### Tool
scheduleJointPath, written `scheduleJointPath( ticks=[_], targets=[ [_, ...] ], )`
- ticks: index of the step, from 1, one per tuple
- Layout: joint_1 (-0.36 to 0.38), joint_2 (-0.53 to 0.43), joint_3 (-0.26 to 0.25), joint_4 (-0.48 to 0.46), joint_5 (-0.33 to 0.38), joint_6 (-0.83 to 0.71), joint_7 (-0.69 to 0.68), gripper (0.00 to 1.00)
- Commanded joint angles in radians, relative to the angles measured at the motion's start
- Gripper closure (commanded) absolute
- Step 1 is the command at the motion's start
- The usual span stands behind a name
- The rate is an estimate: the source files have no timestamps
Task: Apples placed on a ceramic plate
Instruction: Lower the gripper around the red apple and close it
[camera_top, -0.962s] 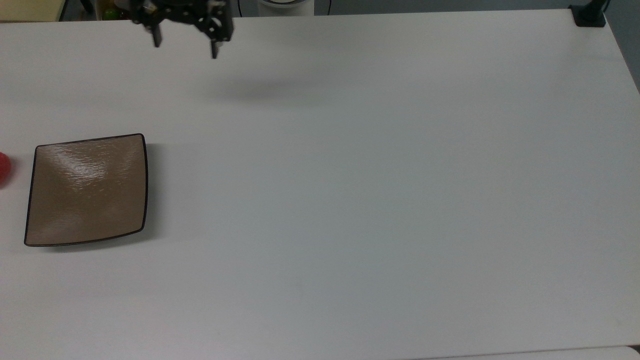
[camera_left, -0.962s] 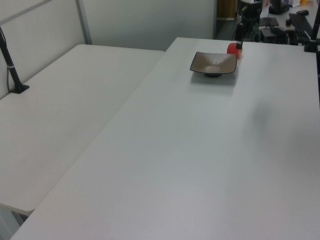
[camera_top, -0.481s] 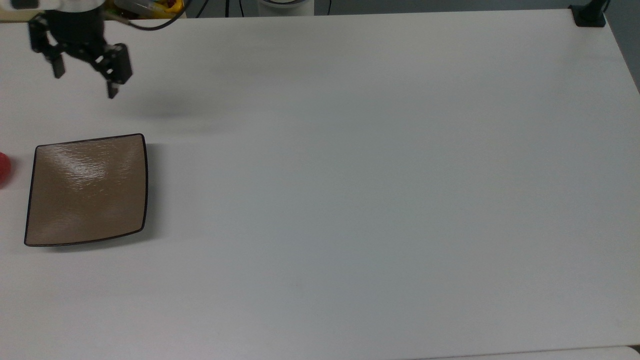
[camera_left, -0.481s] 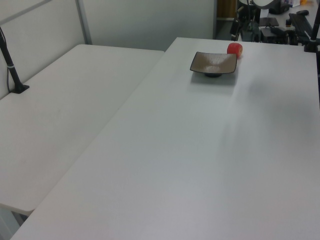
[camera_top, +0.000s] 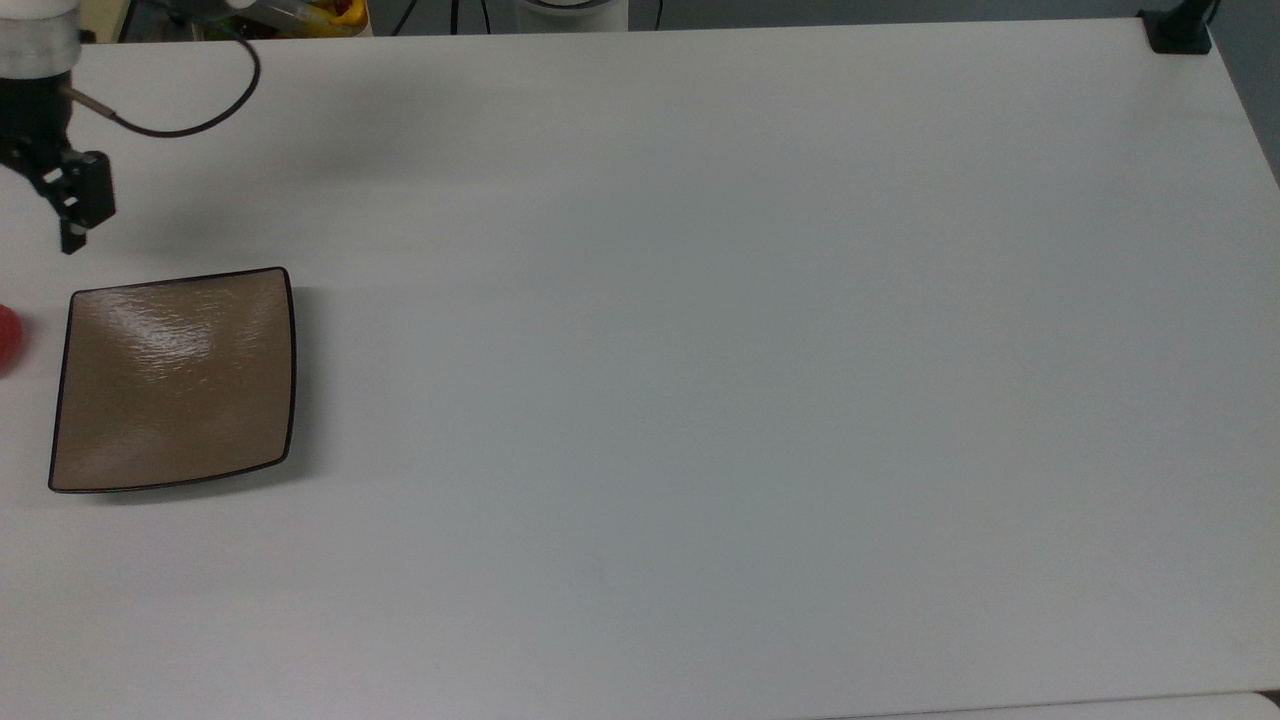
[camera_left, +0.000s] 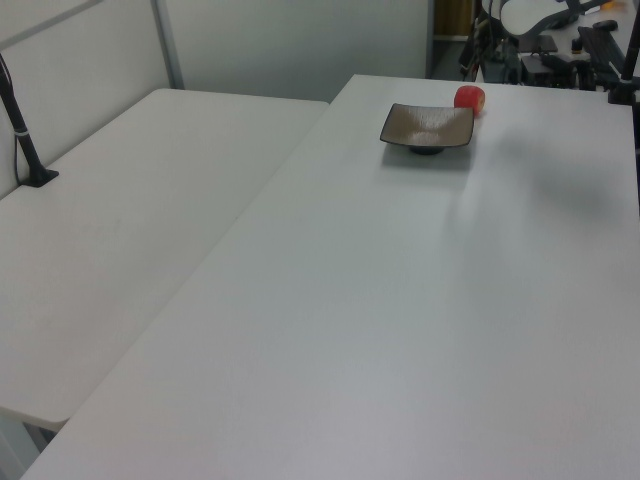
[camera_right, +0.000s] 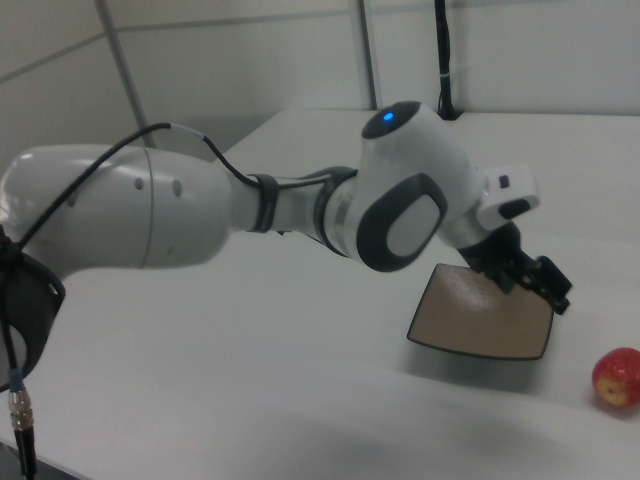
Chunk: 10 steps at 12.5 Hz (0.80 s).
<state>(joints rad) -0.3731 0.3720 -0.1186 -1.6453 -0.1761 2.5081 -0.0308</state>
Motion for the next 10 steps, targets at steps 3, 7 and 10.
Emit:
scheduleJointPath(
  ticks=[3, 7, 10],
  targets=[
    [-0.056, 0.16, -0.033, 0.075, 0.0, 0.197, 0.006, 0.0],
    [-0.095, 0.29, -0.033, 0.163, 0.003, 0.293, 0.046, 0.0],
    [-0.098, 0.346, -0.038, 0.205, 0.003, 0.308, 0.065, 0.0]
  ],
)
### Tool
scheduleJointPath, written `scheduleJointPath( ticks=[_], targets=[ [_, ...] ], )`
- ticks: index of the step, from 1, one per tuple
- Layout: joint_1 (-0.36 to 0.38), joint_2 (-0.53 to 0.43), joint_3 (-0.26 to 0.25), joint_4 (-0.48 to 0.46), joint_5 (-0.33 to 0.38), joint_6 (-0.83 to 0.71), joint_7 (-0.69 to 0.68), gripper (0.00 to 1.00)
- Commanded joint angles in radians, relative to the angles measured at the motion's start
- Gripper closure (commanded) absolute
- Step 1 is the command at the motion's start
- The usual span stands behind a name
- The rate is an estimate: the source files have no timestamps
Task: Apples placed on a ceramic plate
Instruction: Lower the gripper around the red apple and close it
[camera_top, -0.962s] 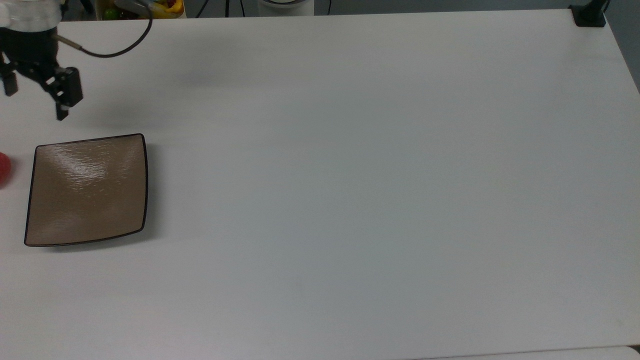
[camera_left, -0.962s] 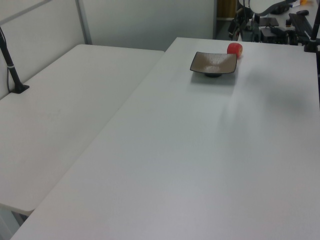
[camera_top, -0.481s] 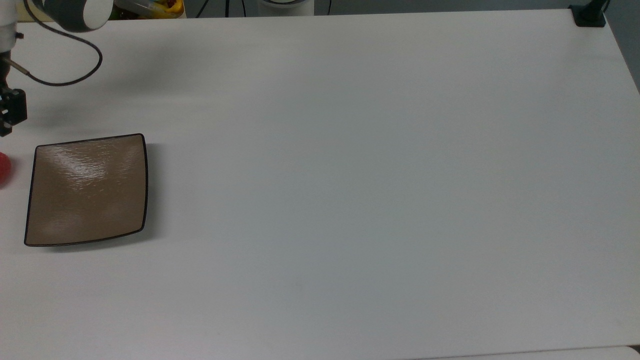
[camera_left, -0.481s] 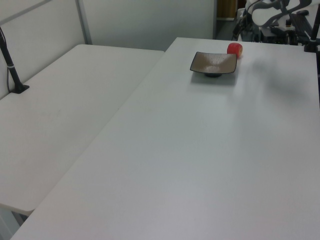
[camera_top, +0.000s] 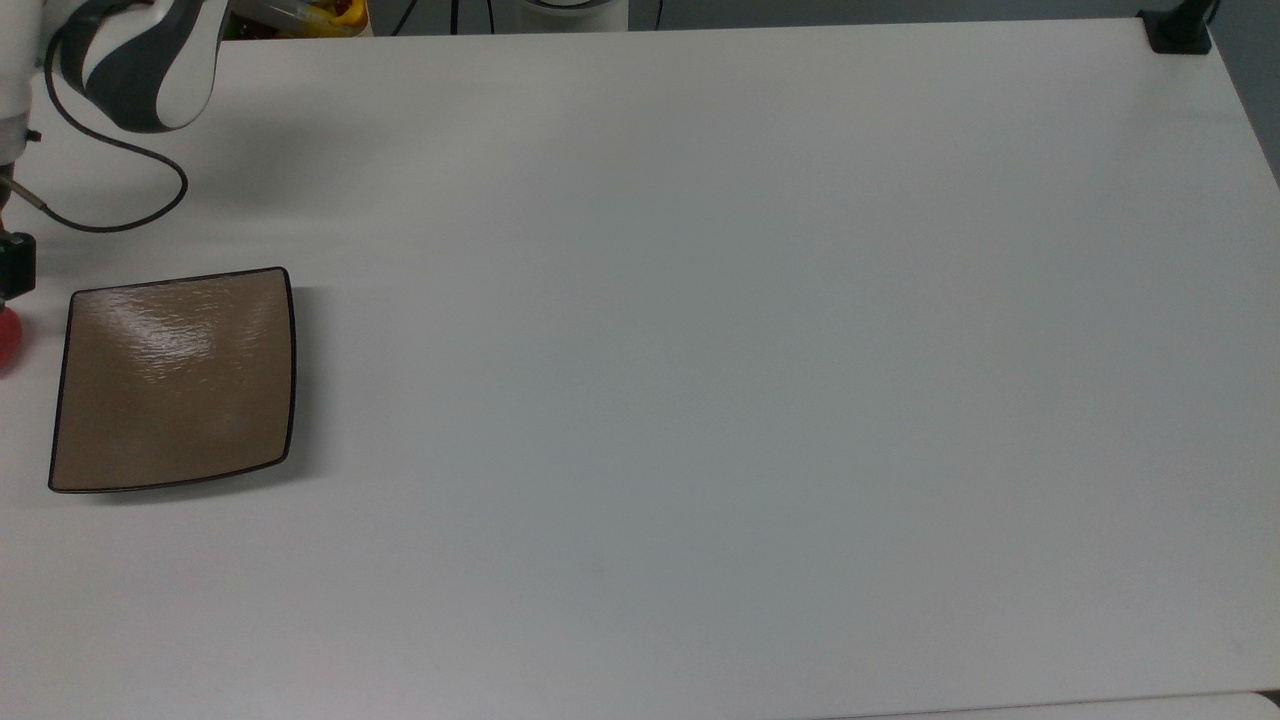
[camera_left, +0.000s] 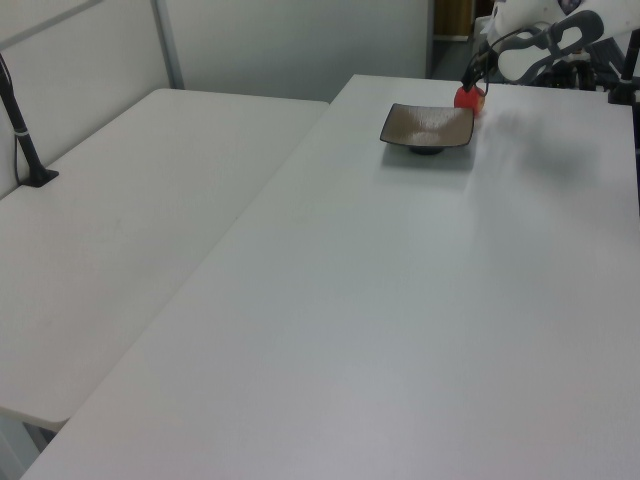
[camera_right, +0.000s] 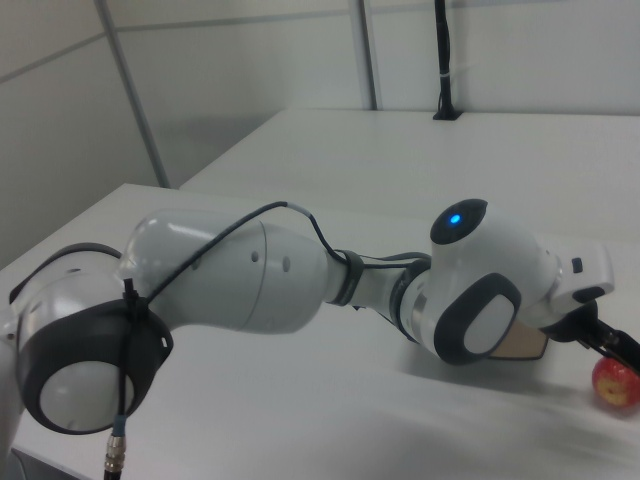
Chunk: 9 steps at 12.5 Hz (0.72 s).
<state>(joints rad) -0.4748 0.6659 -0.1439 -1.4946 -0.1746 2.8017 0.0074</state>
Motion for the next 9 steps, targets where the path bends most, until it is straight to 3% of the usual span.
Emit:
scheduleJointPath(
  ticks=[1, 9],
  targets=[
    [0.004, 0.066, -0.019, 0.059, 0.001, 0.021, 0.026, 0.0],
    [0.005, 0.127, -0.022, 0.1, 0.001, 0.027, 0.026, 0.0]
  ],
)
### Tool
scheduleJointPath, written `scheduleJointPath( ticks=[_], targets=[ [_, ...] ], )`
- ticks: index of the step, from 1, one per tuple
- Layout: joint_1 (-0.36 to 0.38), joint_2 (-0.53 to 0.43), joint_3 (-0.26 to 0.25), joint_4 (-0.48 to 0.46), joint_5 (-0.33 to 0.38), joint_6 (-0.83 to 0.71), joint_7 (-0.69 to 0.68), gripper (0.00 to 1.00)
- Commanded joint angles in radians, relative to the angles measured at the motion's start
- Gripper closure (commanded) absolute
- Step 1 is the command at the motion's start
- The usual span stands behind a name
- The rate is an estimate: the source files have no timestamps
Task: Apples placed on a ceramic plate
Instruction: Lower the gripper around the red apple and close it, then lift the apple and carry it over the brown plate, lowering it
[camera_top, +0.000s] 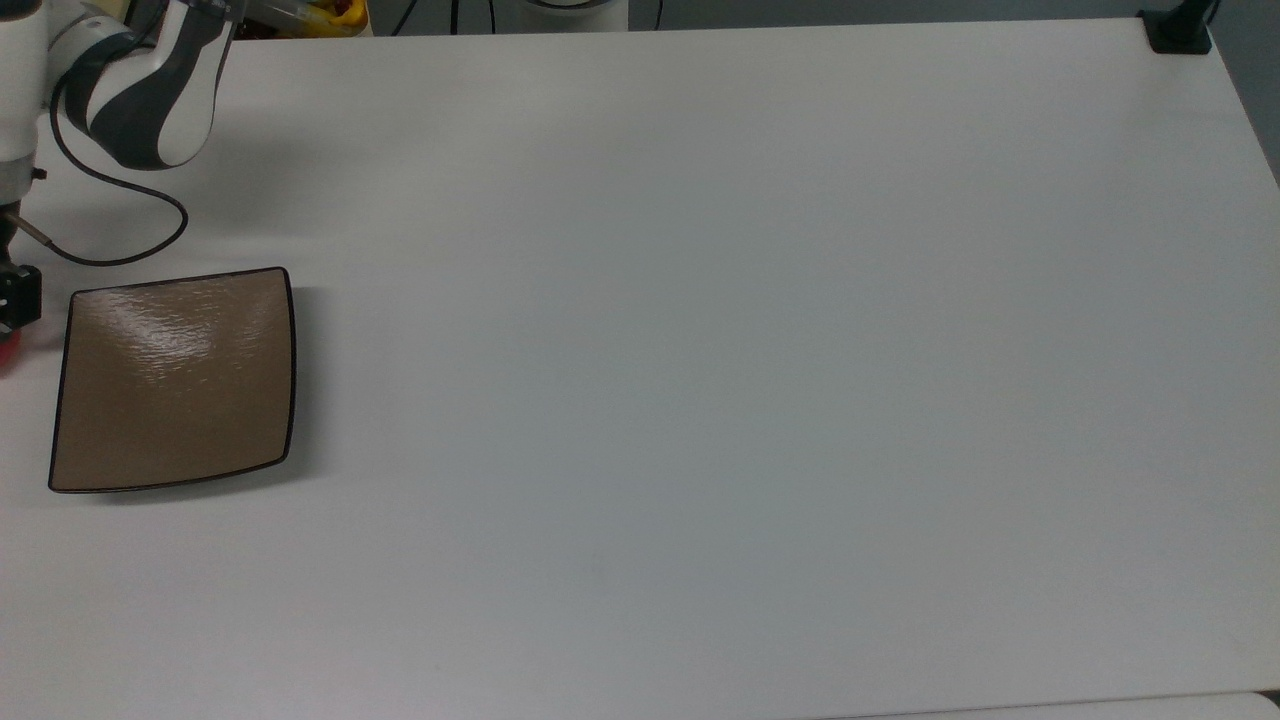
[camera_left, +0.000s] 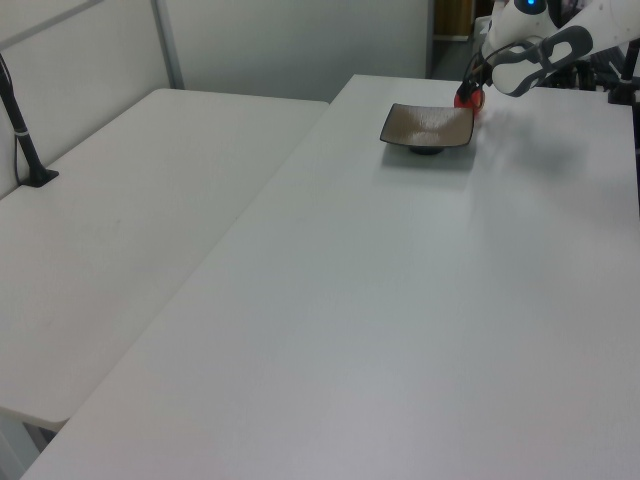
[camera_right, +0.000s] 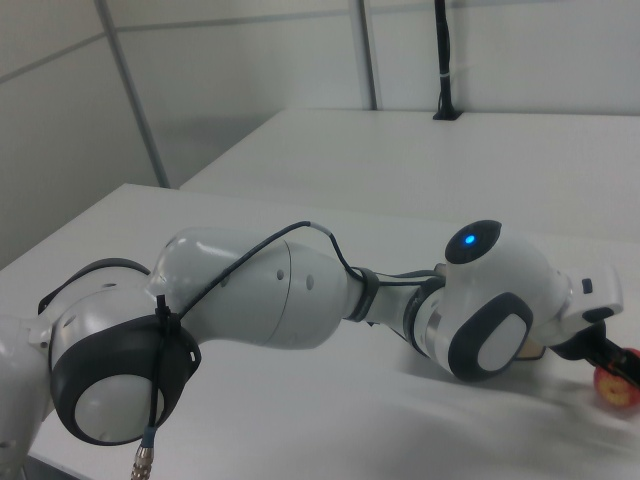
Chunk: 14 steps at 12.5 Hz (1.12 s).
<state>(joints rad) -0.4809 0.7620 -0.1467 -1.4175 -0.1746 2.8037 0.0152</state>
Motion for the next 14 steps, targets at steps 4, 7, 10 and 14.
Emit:
scheduleJointPath(
  ticks=[4, 7, 10, 14],
  targets=[
    [0.015, 0.05, -0.02, 0.042, 0.0, 0.025, 0.019, 0.63],
    [0.016, 0.04, -0.019, 0.042, 0.001, 0.023, 0.022, 0.63],
    [0.018, -0.028, -0.011, 0.032, 0.003, 0.022, 0.054, 0.63],
    [0.038, -0.139, 0.041, -0.009, 0.009, 0.008, 0.101, 0.6]
  ],
)
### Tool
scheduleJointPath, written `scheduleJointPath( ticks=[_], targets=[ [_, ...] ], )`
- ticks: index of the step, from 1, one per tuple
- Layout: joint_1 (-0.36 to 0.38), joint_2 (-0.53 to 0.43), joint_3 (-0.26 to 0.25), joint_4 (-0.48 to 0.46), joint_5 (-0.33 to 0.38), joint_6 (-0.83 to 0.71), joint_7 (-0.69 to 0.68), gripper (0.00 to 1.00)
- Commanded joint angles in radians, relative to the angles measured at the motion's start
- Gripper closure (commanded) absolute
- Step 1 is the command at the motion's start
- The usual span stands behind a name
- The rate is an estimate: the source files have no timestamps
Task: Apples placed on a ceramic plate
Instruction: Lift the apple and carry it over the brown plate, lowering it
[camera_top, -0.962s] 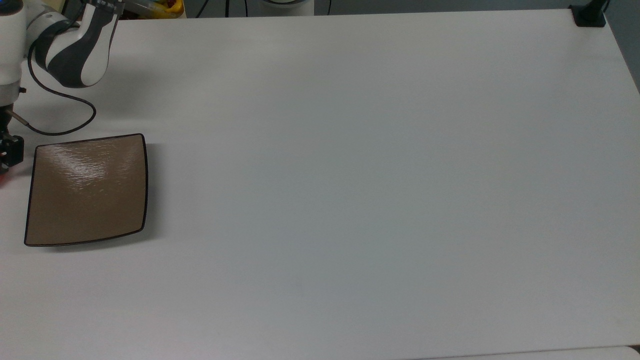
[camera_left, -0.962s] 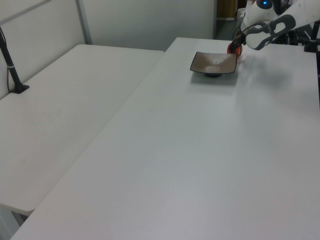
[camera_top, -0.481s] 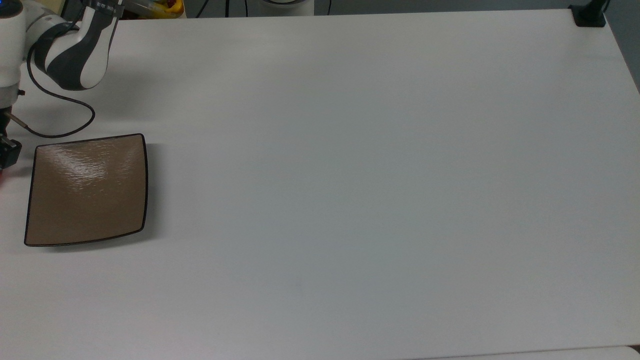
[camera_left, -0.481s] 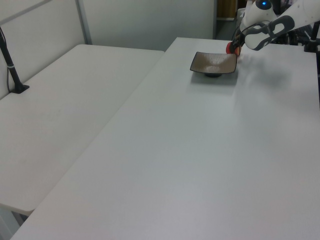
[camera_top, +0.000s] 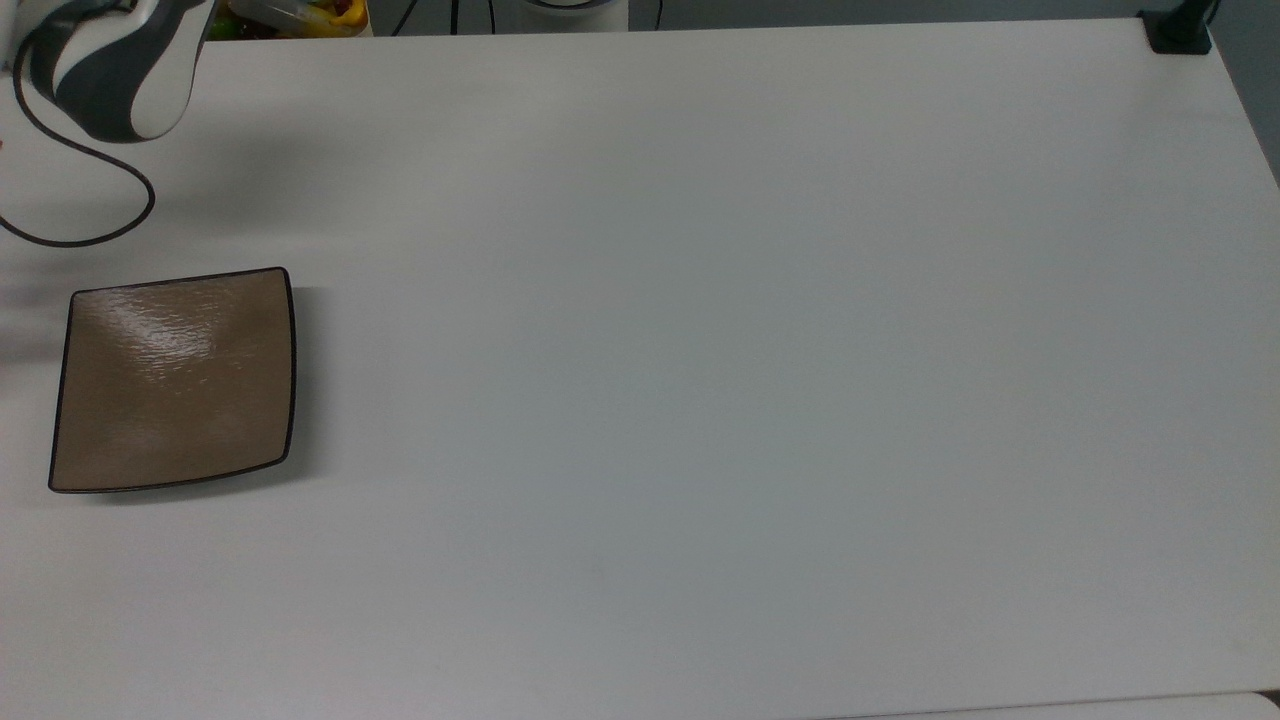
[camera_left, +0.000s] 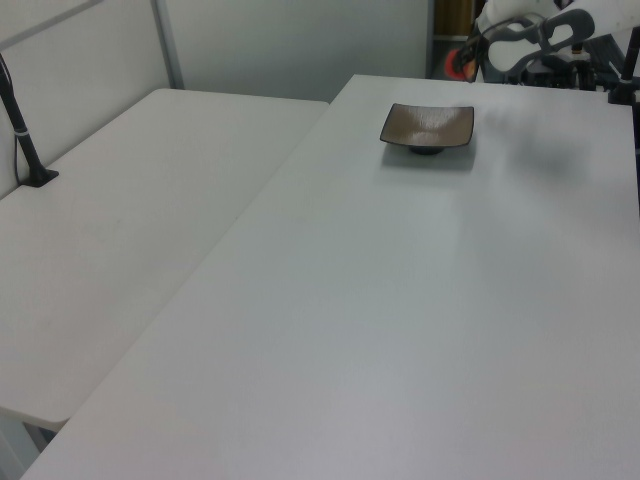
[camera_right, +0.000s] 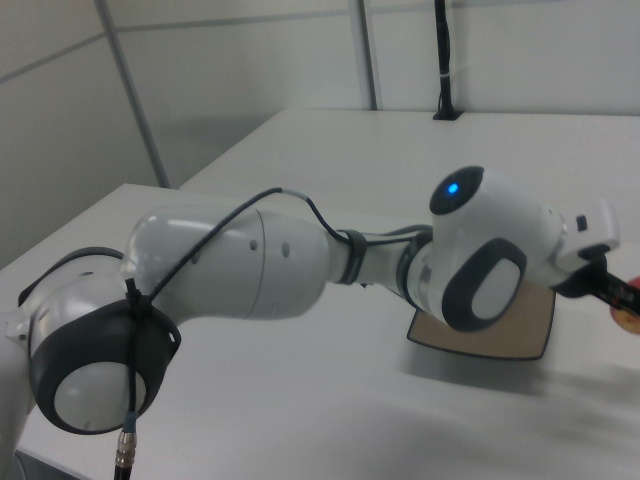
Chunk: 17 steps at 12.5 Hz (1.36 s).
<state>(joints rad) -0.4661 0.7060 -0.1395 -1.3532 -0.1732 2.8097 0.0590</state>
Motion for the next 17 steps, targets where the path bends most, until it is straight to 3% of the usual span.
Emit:
scheduleJointPath(
  ticks=[1, 6, 7, 8, 15, 17],
  targets=[
    [0.03, -0.106, 0.046, -0.086, 0.004, -0.019, 0.086, 0.58],
    [0.141, -0.151, 0.089, -0.086, -0.011, -0.295, 0.091, 0.53],
    [0.153, -0.151, 0.089, -0.084, -0.011, -0.317, 0.091, 0.4],
    [0.159, -0.151, 0.089, -0.086, -0.011, -0.318, 0.091, 0.02],
    [0.158, -0.151, 0.089, -0.084, -0.012, -0.334, 0.091, 0.0],
    [0.158, -0.192, 0.089, -0.077, -0.014, -0.467, 0.079, 0.0]
  ],
)
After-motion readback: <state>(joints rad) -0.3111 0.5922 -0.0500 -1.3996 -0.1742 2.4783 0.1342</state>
